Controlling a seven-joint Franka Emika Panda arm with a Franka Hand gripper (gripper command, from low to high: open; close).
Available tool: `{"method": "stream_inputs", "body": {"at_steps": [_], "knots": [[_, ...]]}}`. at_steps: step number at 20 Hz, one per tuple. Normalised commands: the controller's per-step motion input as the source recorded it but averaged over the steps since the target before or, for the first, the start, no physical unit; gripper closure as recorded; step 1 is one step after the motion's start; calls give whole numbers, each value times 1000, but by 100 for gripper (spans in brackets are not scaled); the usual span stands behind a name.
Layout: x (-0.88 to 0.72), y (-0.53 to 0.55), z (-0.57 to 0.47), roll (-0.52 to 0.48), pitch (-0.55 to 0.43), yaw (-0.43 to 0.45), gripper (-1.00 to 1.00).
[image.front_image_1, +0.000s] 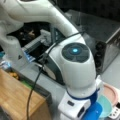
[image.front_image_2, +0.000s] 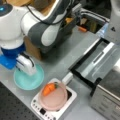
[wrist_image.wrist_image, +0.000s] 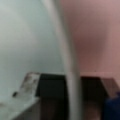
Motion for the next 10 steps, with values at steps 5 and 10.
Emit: {"method": "stream_inputs", "body": {"at_steps": [5,10], "knots": [[54,220,279,353,139,-15,100],[63,36,135,319,106,3,100]]}}
